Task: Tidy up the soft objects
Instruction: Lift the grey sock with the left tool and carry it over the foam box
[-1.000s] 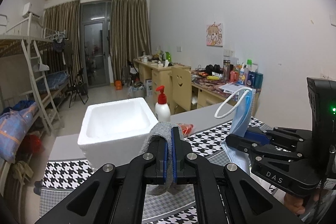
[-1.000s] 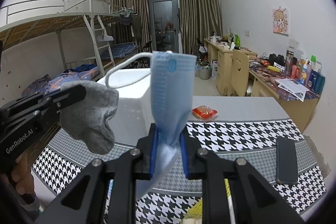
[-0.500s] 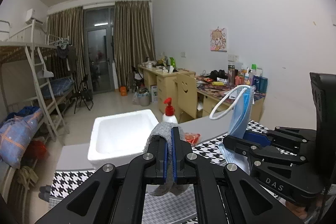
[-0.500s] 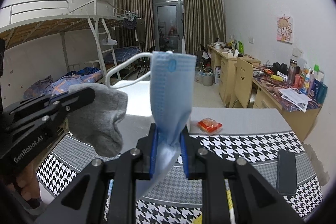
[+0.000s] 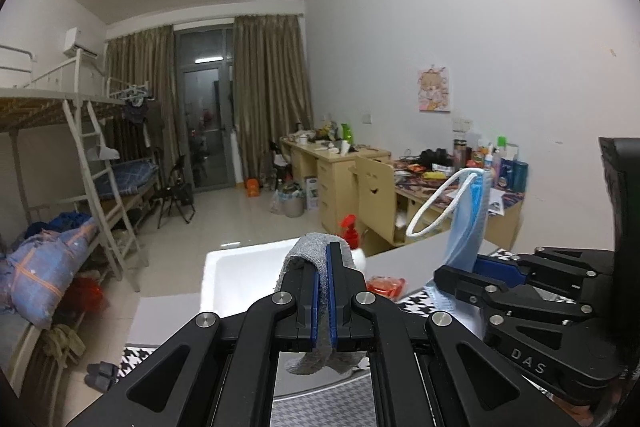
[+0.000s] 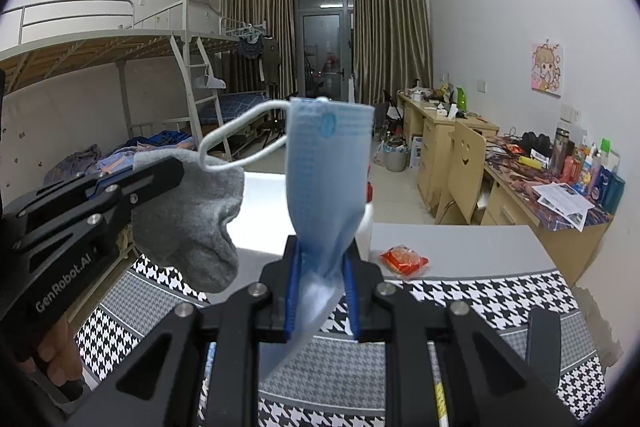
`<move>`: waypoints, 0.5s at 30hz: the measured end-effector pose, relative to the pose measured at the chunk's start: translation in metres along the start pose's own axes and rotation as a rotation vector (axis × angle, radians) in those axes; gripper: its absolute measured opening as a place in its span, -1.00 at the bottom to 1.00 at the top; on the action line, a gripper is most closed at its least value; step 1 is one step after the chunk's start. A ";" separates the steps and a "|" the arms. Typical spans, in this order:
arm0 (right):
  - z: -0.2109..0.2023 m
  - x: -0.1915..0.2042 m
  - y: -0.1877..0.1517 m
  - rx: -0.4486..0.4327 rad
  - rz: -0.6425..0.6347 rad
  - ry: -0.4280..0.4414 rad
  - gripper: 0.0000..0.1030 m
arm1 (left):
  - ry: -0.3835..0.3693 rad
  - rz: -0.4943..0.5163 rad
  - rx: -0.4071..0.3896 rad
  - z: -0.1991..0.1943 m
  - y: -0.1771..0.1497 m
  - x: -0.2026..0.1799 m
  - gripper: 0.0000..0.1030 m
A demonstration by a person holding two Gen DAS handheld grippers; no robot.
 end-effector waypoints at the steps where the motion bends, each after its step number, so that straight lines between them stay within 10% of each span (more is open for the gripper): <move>1: 0.003 0.001 0.001 0.003 -0.001 -0.001 -0.53 | 0.008 0.000 0.004 0.002 0.000 0.002 -0.93; 15: 0.022 0.008 0.012 0.003 -0.014 -0.003 -0.53 | 0.118 0.021 0.027 0.029 0.000 0.028 -0.93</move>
Point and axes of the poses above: each gripper's, at about its wrist camera, not at the fingertips, and z roughly the way its jaws point, x to its left, y to its top, the point moved 9 cm from there along z, roughly the way its jaws point, and after that the axes turned 15 degrees about -x, right-handed, at the moved point
